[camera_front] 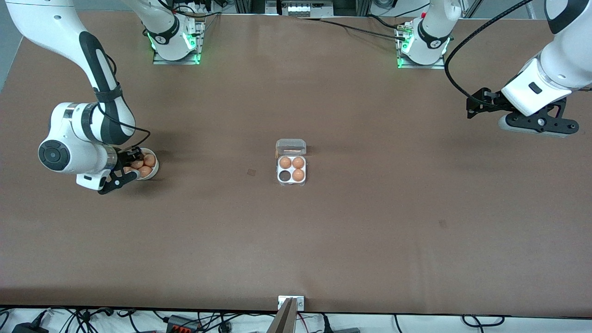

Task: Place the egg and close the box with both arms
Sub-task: 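Lower the right gripper over the white bowl of brown eggs, then close the right gripper on one brown egg in the bowl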

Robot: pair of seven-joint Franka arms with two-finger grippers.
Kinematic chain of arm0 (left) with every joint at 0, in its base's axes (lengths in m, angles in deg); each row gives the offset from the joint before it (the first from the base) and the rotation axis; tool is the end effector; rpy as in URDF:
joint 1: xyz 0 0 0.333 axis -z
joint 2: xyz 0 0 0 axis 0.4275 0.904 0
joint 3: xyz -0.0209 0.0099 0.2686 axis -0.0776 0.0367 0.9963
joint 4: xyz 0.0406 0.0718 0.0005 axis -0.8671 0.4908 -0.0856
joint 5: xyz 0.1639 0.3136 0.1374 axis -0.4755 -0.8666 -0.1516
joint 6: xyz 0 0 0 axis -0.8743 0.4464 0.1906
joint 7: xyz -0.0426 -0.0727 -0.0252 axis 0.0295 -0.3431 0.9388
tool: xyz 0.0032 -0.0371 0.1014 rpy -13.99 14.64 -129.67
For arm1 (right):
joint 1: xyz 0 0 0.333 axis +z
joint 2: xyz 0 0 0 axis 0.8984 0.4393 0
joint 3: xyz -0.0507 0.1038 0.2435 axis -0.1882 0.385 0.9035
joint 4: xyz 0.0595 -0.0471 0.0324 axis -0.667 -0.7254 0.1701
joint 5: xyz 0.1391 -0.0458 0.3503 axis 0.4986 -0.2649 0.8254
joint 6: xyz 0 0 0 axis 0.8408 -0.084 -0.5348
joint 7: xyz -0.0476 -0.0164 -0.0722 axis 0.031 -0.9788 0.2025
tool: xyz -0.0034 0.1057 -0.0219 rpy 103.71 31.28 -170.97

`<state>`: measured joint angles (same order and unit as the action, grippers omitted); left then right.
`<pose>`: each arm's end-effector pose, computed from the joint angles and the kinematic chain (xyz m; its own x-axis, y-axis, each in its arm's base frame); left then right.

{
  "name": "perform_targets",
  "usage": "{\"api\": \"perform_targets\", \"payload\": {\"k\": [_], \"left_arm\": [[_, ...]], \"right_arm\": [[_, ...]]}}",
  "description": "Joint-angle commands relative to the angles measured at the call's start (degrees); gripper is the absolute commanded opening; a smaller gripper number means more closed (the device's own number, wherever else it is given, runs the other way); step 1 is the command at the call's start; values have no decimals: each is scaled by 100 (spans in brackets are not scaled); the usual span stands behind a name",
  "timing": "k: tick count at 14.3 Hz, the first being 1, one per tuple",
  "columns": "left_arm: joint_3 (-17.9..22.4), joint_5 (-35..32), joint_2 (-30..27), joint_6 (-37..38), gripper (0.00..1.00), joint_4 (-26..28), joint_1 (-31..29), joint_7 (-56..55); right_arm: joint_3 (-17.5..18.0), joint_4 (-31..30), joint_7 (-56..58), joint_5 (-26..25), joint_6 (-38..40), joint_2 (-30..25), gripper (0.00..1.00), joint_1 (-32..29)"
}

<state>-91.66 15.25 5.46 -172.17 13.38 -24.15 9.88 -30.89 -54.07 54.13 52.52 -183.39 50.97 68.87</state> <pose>0.5356 -0.0640 0.5326 0.9868 -0.1339 -0.0916 -0.1355 -0.9907 -0.0124 0.5597 -0.0265 0.2028 0.8439 0.4558 -0.2830 0.4539 -0.8878 -0.0764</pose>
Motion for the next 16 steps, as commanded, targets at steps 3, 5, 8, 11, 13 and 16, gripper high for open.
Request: {"api": "perform_targets", "payload": {"k": [3, 5, 8, 11, 13, 16], "left_arm": [[-5, -12, 87, 71, 100, -165, 7, 17], [-5, -21, 78, 62, 100, -165, 7, 17], [-5, -13, 78, 71, 100, -165, 7, 17], [-5, -21, 78, 71, 100, -165, 7, 17], [-5, -12, 78, 80, 100, -165, 7, 25], [-5, -13, 78, 80, 100, -165, 7, 17]], "right_arm": [[12, -162, 63, -85, 0, -134, 44, 17], [12, -153, 63, -85, 18, -134, 35, 26], [12, -136, 63, -85, 123, -177, 21, 44], [30, -92, 19, -85, 255, -213, 16, 44], [39, 127, -16, -76, 456, -257, 15, 44], [74, 707, -51, 116, 808, -257, 15, 52]]}}
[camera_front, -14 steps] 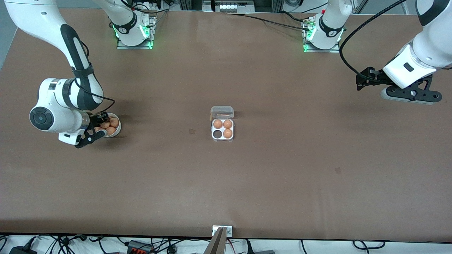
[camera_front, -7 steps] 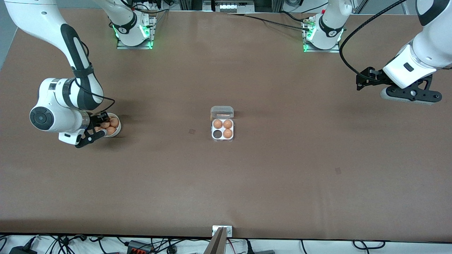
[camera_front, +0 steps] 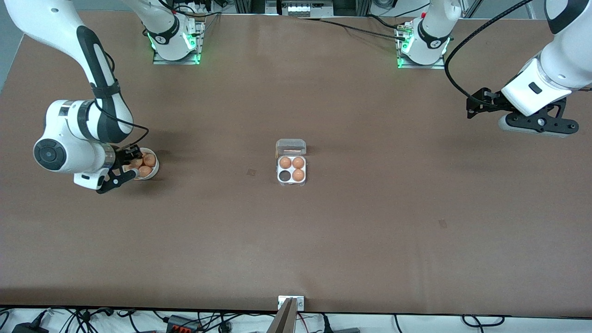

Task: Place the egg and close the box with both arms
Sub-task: 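Close the right gripper on one brown egg in the bowl, then lift the egg and carry it to the clear egg carton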

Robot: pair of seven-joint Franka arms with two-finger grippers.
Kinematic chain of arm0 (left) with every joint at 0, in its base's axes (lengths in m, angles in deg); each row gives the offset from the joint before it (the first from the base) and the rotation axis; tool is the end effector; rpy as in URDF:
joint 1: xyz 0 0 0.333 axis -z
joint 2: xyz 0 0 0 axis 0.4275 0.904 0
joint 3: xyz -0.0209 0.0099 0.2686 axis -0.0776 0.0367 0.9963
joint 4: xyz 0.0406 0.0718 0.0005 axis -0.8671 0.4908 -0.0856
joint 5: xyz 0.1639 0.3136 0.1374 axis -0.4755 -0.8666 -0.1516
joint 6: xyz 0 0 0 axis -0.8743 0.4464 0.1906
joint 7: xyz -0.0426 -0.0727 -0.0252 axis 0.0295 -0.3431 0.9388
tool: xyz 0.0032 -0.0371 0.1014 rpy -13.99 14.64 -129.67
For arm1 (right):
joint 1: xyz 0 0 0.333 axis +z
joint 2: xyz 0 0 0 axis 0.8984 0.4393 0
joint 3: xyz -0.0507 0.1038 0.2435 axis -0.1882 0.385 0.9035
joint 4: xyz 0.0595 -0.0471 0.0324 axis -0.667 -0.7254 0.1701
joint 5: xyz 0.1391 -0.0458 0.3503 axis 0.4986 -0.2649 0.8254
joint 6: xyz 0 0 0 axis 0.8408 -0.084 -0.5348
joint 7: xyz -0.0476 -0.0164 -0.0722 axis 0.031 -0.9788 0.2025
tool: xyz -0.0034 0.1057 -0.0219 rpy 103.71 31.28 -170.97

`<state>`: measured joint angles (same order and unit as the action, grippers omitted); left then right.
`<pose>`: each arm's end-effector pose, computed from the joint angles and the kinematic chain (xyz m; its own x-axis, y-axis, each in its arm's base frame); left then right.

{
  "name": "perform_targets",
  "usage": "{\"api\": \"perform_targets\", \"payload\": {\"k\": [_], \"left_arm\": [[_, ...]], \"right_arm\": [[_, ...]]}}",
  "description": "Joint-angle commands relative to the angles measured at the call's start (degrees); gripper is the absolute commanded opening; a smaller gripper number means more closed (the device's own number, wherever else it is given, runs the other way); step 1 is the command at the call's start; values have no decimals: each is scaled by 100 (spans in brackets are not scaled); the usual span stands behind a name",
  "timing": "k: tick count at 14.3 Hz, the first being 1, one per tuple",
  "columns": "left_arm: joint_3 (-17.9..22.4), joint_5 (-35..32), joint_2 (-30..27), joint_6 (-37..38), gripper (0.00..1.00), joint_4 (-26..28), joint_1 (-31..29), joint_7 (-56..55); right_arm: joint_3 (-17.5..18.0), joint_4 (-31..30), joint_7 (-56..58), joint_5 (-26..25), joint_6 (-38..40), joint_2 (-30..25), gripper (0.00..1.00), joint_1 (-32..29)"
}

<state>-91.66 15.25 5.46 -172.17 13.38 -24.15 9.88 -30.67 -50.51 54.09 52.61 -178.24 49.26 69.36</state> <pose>0.5356 -0.0640 0.5326 0.9868 -0.1339 -0.0916 -0.1355 -0.9907 -0.0124 0.5719 -0.0186 0.2381 0.8410 0.4634 -0.2791 0.4606 -0.8840 -0.0796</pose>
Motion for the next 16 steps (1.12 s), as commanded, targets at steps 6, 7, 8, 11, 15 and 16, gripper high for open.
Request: {"api": "perform_targets", "payload": {"k": [6, 7, 8, 11, 15, 16], "left_arm": [[-5, -21, 78, 80, 100, -165, 7, 17], [-5, -21, 78, 80, 100, -165, 7, 17], [-5, -21, 78, 80, 100, -165, 7, 25], [-13, -21, 78, 80, 100, -165, 7, 17], [-5, -12, 78, 97, 100, -156, 7, 26], [-5, -12, 78, 97, 100, -156, 7, 26]], "right_arm": [[333, 810, -65, 1609, -399, -33, 14, 336], [333, 853, -74, 1916, -671, -7, 14, 564], [333, 862, -117, 2189, -935, 2, 14, 757], [333, 863, -241, 2988, -1840, 212, 13, 1364], [333, 950, -293, 3791, -2860, 555, 11, 2181], [333, 950, -328, 3835, -3132, 660, 9, 2357]]}}
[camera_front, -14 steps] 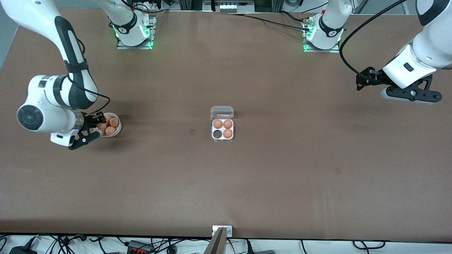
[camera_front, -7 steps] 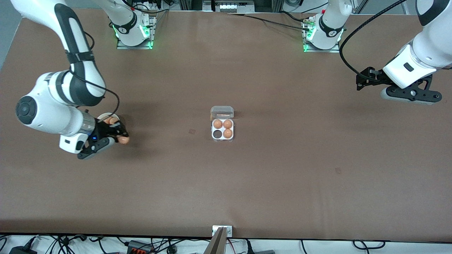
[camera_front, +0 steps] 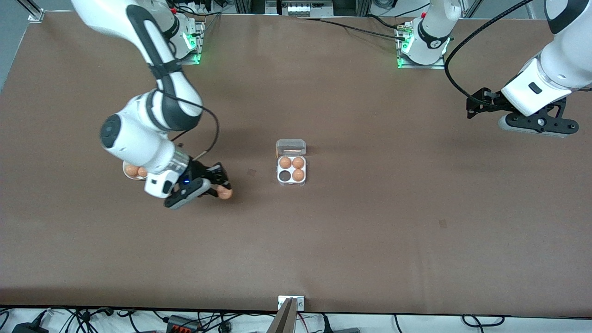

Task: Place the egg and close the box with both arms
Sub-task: 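Lift the egg and carry it to the clear egg carton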

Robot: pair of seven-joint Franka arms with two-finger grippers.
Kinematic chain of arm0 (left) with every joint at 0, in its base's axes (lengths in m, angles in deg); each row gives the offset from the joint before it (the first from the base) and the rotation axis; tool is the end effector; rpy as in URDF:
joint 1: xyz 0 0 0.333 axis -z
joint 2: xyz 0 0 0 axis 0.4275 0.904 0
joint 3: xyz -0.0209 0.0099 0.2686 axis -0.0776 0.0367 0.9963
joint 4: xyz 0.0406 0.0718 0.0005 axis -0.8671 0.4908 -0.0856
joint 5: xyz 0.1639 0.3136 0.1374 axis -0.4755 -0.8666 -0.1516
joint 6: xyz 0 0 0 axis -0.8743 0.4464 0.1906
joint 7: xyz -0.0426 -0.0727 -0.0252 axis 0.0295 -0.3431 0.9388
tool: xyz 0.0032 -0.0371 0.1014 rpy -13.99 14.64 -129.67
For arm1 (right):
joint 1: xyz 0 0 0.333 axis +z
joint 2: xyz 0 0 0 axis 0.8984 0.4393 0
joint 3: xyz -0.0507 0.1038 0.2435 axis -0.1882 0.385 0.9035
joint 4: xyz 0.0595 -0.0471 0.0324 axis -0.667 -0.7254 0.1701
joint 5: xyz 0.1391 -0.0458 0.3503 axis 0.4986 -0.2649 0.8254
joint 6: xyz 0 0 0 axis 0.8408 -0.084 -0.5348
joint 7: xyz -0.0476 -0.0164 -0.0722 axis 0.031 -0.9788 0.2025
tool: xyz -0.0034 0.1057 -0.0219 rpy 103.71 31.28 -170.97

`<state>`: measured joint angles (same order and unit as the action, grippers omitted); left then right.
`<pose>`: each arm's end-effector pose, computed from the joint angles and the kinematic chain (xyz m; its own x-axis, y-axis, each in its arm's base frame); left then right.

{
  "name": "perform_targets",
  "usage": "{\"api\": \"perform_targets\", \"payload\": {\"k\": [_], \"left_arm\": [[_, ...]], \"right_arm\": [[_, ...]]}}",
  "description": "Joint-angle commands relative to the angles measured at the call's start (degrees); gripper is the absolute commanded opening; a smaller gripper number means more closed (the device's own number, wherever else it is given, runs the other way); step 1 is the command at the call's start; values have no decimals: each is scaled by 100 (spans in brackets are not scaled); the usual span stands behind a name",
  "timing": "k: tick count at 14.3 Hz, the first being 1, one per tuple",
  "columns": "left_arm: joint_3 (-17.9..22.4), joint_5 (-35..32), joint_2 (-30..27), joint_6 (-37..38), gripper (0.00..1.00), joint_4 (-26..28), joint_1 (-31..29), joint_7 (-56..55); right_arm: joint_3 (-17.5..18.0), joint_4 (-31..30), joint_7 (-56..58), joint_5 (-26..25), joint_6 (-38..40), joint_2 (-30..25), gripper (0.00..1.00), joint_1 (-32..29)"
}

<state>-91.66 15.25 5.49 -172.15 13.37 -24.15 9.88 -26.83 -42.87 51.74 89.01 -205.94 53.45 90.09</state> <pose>0.5357 -0.0640 0.5324 0.9867 -0.1338 -0.0923 -0.1355 -0.9907 -0.0124 0.6043 0.2545 0.2889 0.8787 0.3445 0.3305 0.4476 -0.8353 -0.3193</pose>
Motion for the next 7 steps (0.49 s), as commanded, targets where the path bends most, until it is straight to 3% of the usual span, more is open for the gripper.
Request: {"api": "perform_targets", "payload": {"k": [1, 7], "left_arm": [[-4, -12, 76, 96, 100, -155, 7, 26], [-4, -12, 76, 96, 100, -155, 7, 26]], "right_arm": [[-42, 186, -103, 274, -686, 337, 8, 477], [-51, 186, -164, 1056, -2208, 997, 0, 1471]]}}
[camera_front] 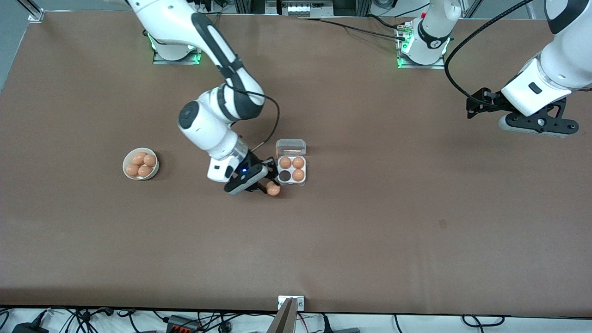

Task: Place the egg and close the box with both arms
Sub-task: 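Lift the egg and carry it to the clear egg carton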

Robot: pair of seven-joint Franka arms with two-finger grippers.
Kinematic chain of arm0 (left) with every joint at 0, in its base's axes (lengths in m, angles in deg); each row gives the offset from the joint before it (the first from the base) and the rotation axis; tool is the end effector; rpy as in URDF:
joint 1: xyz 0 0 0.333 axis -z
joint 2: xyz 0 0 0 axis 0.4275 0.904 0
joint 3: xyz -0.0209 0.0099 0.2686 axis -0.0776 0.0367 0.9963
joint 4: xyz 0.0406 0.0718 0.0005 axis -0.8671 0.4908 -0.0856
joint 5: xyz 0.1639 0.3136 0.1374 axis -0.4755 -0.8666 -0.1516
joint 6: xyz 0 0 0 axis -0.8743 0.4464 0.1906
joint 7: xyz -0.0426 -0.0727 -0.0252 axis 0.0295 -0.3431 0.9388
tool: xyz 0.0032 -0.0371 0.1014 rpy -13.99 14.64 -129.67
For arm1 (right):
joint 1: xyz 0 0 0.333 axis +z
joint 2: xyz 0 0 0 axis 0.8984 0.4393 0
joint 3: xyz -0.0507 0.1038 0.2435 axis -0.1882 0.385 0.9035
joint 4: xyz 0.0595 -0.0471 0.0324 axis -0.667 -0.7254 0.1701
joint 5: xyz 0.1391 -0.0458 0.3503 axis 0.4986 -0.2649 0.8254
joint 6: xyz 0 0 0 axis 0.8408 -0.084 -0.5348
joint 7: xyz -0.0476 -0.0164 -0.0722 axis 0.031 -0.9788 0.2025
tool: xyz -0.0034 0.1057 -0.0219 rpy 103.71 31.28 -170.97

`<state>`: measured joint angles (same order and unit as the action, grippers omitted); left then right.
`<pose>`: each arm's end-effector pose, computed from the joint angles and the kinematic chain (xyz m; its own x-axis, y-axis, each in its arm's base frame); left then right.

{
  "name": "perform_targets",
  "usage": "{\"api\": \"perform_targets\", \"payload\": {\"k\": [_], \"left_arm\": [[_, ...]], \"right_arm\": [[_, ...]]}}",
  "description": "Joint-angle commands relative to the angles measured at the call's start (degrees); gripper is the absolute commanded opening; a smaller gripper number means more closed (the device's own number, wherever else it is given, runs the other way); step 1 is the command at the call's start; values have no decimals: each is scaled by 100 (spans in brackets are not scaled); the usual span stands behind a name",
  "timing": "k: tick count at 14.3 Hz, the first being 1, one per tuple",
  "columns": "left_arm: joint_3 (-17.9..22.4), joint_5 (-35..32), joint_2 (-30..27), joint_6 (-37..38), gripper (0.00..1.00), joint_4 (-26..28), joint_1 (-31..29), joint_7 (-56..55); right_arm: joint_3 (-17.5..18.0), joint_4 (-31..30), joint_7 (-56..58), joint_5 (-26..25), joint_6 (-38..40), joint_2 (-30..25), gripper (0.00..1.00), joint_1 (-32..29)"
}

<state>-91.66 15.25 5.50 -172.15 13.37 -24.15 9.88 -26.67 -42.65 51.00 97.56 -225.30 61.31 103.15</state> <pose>0.5358 -0.0640 0.5323 0.9867 -0.1338 -0.0925 -0.1355 -0.9907 -0.0123 0.5539 0.3639 0.2320 0.8376 0.3021 0.4551 0.4611 -0.8377 -0.2927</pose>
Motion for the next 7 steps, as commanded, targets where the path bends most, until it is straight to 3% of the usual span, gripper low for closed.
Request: {"api": "perform_targets", "payload": {"k": [1, 7], "left_arm": [[-4, -12, 74, 105, 100, -155, -1, 26], [-13, -13, 74, 122, 100, -163, 16, 8]], "right_arm": [[-67, 165, -99, 201, -292, 238, 0, 193], [-58, -55, -293, 254, -239, 239, 0, 439]]}}
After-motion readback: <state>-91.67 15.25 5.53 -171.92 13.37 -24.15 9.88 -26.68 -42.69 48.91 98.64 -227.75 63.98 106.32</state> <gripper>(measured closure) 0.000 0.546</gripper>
